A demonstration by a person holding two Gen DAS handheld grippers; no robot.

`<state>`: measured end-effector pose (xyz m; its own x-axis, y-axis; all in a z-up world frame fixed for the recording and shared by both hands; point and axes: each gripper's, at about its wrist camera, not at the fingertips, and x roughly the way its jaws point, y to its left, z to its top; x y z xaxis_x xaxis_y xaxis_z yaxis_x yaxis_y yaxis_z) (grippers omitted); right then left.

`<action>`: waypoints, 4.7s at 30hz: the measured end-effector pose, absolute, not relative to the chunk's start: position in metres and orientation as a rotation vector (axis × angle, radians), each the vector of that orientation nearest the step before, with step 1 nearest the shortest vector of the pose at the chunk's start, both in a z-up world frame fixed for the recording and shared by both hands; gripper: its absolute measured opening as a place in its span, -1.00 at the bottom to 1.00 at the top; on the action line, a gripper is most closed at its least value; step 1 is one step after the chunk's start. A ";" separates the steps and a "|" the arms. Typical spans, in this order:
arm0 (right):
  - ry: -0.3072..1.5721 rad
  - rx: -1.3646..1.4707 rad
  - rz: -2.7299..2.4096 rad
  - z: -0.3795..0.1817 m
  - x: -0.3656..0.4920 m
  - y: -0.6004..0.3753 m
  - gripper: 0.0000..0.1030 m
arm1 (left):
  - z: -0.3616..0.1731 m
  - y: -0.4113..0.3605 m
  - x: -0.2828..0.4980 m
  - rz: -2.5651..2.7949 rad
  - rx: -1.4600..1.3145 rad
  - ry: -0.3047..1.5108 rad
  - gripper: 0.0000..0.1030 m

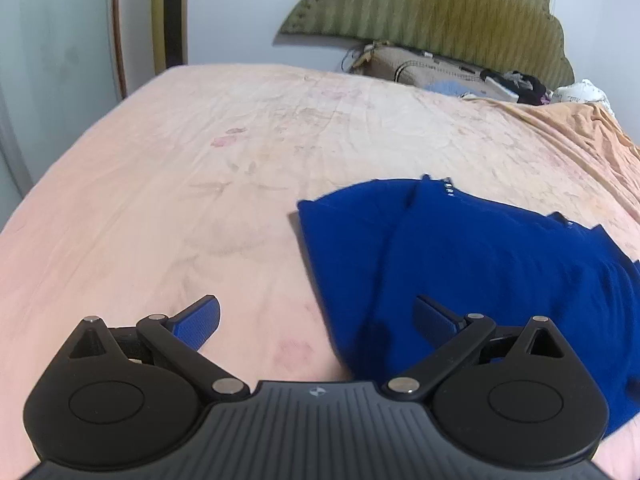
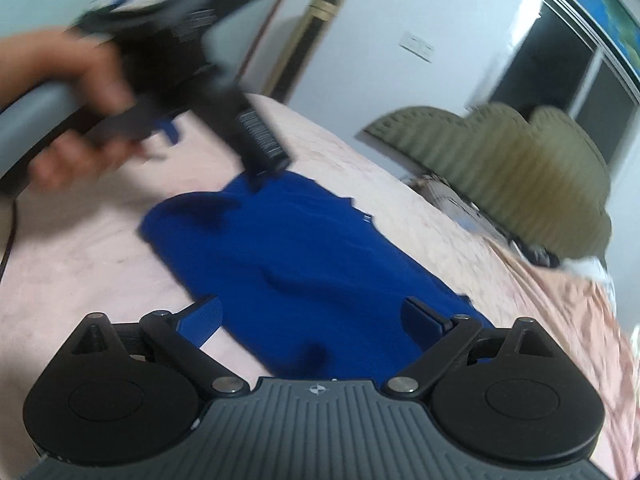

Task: Fold small clothes

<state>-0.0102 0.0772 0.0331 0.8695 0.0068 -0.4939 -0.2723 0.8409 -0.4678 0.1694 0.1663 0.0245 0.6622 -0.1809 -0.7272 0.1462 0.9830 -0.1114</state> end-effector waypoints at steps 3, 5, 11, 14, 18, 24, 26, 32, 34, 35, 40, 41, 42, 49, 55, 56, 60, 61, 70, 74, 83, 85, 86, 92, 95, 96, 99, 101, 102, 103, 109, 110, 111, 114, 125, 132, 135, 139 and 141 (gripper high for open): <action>0.503 -0.619 0.178 0.023 -0.012 0.093 0.77 | 0.019 0.178 0.195 -0.280 -0.114 0.868 1.00; 0.511 -0.653 0.188 0.017 -0.011 0.102 0.66 | 0.016 0.186 0.208 -0.333 -0.195 0.895 1.00; 0.491 -0.683 0.167 0.010 -0.002 0.114 0.62 | 0.001 0.190 0.243 -0.435 -0.318 0.962 1.00; 0.468 -0.697 0.153 0.006 0.006 0.121 0.63 | -0.002 0.184 0.258 -0.531 -0.384 0.993 1.00; 0.447 -0.705 0.148 0.004 0.023 0.130 0.62 | -0.006 0.169 0.274 -0.606 -0.410 1.008 1.00; 0.450 -0.683 0.167 0.004 0.047 0.135 0.45 | -0.010 0.143 0.293 -0.664 -0.430 1.004 0.97; 0.450 -0.685 0.181 0.002 0.053 0.136 0.17 | -0.012 0.138 0.298 -0.647 -0.434 0.992 0.29; 0.453 -0.723 0.203 -0.007 0.057 0.144 -0.72 | -0.025 0.130 0.315 -0.588 -0.472 1.052 -0.75; 0.449 -0.695 0.212 -0.004 0.058 0.140 -0.88 | -0.020 0.124 0.309 -0.573 -0.425 1.034 -0.80; 0.443 -0.676 0.216 -0.002 0.057 0.138 -0.89 | -0.016 0.121 0.305 -0.561 -0.394 1.023 -0.81; 0.407 -0.616 0.219 0.012 0.047 0.124 -0.90 | 0.011 0.104 0.288 -0.489 -0.277 0.974 -0.82; 0.397 -0.609 0.214 0.015 0.043 0.122 -0.91 | 0.018 0.100 0.284 -0.475 -0.250 0.958 -0.82; 0.385 -0.603 0.207 0.018 0.039 0.118 -0.91 | 0.025 0.096 0.279 -0.460 -0.226 0.945 -0.83; 0.322 -0.550 0.128 0.042 0.013 0.074 -0.91 | 0.075 0.052 0.249 -0.387 -0.086 0.836 -0.82; 0.270 -0.510 0.027 0.055 -0.014 0.028 -0.91 | 0.104 0.006 0.229 -0.376 -0.050 0.780 -0.82; 0.266 -0.500 0.013 0.057 -0.019 0.020 -0.91 | 0.106 -0.001 0.227 -0.376 -0.042 0.778 -0.82; 0.266 -0.454 -0.041 0.060 -0.031 -0.017 -0.91 | 0.111 -0.039 0.219 -0.387 -0.014 0.774 -0.83; 0.271 -0.443 -0.052 0.060 -0.034 -0.026 -0.91 | 0.111 -0.048 0.217 -0.392 -0.007 0.771 -0.83; 0.321 -0.311 -0.149 0.046 -0.041 -0.100 -0.91 | 0.090 -0.144 0.199 -0.450 0.124 0.777 -0.83; 0.363 -0.213 -0.172 0.037 -0.039 -0.130 -0.91 | 0.069 -0.179 0.197 -0.472 0.156 0.806 -0.83; 0.472 0.119 -0.163 0.013 -0.032 -0.200 -0.90 | 0.035 -0.227 0.195 -0.488 0.224 0.824 -0.82; 0.508 0.206 -0.138 0.005 -0.027 -0.211 -0.88 | 0.029 -0.235 0.196 -0.515 0.251 0.814 -0.81; 0.525 0.254 -0.131 0.001 -0.026 -0.218 -0.79 | 0.027 -0.239 0.196 -0.522 0.258 0.805 -0.81; 0.562 0.497 -0.055 -0.012 -0.039 -0.244 -0.41 | 0.036 -0.238 0.202 -0.521 0.196 0.793 0.45; 0.561 0.611 -0.027 -0.018 -0.046 -0.257 -0.35 | 0.059 -0.223 0.200 -0.511 0.117 0.670 0.60; 0.562 0.655 -0.027 -0.020 -0.048 -0.261 -0.35 | 0.064 -0.220 0.201 -0.515 0.103 0.659 0.60; 0.554 0.744 -0.031 -0.020 -0.050 -0.267 -0.34 | 0.077 -0.209 0.206 -0.495 0.094 0.689 0.60; 0.546 0.746 -0.038 -0.018 -0.051 -0.266 -0.30 | 0.076 -0.196 0.200 -0.463 0.135 0.714 0.60; 0.542 0.736 -0.044 -0.017 -0.054 -0.264 -0.30 | 0.074 -0.188 0.195 -0.453 0.161 0.713 0.60; 0.542 0.732 -0.049 -0.017 -0.055 -0.264 -0.29 | 0.071 -0.178 0.187 -0.442 0.190 0.707 0.60; 0.569 0.763 -0.045 -0.030 -0.054 -0.275 -0.74 | 0.043 -0.121 0.129 -0.381 0.328 0.673 0.60; 0.569 0.771 -0.040 -0.031 -0.055 -0.278 -0.73 | 0.038 -0.113 0.120 -0.389 0.339 0.672 0.60; 0.572 0.774 -0.034 -0.030 -0.057 -0.279 -0.73 | 0.035 -0.108 0.113 -0.396 0.350 0.672 0.60; 0.577 0.799 -0.016 -0.030 -0.058 -0.287 -0.48 | 0.034 -0.092 0.100 -0.401 0.373 0.651 0.60; 0.621 0.676 0.116 -0.024 0.002 -0.311 0.46 | 0.012 -0.010 0.162 -0.596 -0.181 0.884 0.79; 0.664 0.725 0.344 -0.033 0.070 -0.334 0.32 | -0.017 -0.023 0.189 -0.861 -0.391 0.991 0.79; 0.680 0.787 0.432 -0.038 0.097 -0.346 0.07 | -0.026 -0.032 0.201 -0.941 -0.450 0.990 0.92; 0.694 0.804 0.496 -0.043 0.126 -0.343 -0.16 | -0.031 -0.047 0.212 -1.021 -0.486 0.972 0.93; 0.715 0.773 0.464 -0.042 0.133 -0.336 -0.38 | -0.032 -0.051 0.211 -1.015 -0.453 0.960 0.54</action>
<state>0.1334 -0.3357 -0.0425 0.6749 0.6153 -0.4073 -0.1207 0.6366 0.7617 0.2112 -0.0512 -0.0320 0.1877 -0.8685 -0.4587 0.5067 0.4857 -0.7123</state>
